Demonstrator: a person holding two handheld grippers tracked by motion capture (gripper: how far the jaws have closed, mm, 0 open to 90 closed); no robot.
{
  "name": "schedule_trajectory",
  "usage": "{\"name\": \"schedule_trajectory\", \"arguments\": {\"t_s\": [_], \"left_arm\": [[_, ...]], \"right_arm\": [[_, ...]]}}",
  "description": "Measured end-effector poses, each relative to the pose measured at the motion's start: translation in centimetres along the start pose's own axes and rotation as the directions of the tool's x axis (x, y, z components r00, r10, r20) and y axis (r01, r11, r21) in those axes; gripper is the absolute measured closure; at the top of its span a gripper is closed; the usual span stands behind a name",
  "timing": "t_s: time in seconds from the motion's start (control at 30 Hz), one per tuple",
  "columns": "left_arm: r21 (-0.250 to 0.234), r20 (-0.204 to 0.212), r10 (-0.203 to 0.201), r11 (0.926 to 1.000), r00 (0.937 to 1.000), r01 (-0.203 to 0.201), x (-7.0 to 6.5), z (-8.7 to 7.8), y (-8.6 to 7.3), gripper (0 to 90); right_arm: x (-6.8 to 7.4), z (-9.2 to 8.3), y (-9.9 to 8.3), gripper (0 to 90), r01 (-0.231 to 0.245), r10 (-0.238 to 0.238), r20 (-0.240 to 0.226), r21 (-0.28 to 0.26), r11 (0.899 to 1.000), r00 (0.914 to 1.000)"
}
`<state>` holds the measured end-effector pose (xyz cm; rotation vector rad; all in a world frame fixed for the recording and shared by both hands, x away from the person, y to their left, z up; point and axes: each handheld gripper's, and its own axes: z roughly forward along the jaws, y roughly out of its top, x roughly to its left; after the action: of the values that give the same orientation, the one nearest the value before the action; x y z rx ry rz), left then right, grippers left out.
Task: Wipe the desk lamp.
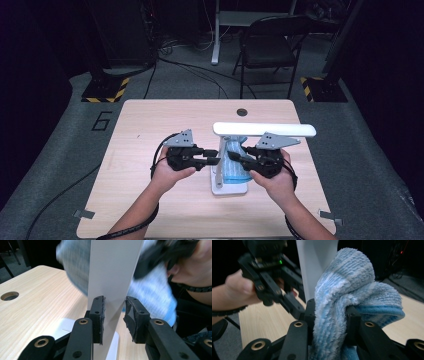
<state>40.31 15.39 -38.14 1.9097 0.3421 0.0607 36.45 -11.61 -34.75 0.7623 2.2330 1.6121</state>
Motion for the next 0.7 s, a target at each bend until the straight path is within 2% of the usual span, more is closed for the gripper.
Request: {"name": "schedule_trajectory", "arguments": {"t_s": [0.13, 0.2, 0.33, 0.43, 0.53, 0.7], "left_arm": [[0.000, -0.002, 0.000, 1.0000, 1.0000, 0.000, 0.0, 0.0, 0.0, 68.4], [0.000, 0.000, -0.001, 1.0000, 1.0000, 0.001, 0.0, 0.0, 0.0, 68.4], [-0.006, 0.004, -0.002, 1.0000, 1.0000, 0.002, 0.1, 0.0, -0.1, 68.2], [-0.005, 0.003, -0.006, 1.0000, 1.0000, 0.006, 0.0, 0.0, -0.1, 68.2], [-0.005, 0.005, -0.009, 0.9999, 0.9999, 0.009, 0.0, 0.0, -0.1, 68.2], [-0.005, 0.003, -0.010, 0.9999, 0.9999, 0.010, 0.0, 0.0, -0.1, 68.2]], "right_arm": [[0.4, -1.2, 1.5, 70.3, 0.023, -0.024, -0.003, -0.043, 0.999, 0.9997], [0.5, -1.5, 1.9, 70.2, 0.025, -0.026, -0.009, -0.045, 0.999, 0.9996], [0.6, -1.4, 1.7, 70.4, 0.042, -0.042, -0.003, -0.053, 0.998, 0.9991], [0.5, -1.1, 1.3, 70.6, 0.044, -0.044, -0.010, -0.041, 0.998, 0.9990], [0.5, -0.6, 0.7, 70.7, 0.056, -0.056, -0.016, 0.000, 0.998, 0.9983], [0.3, 0.3, -0.8, 70.8, 0.037, -0.036, -0.024, 0.031, 0.999, 0.9991]]}}
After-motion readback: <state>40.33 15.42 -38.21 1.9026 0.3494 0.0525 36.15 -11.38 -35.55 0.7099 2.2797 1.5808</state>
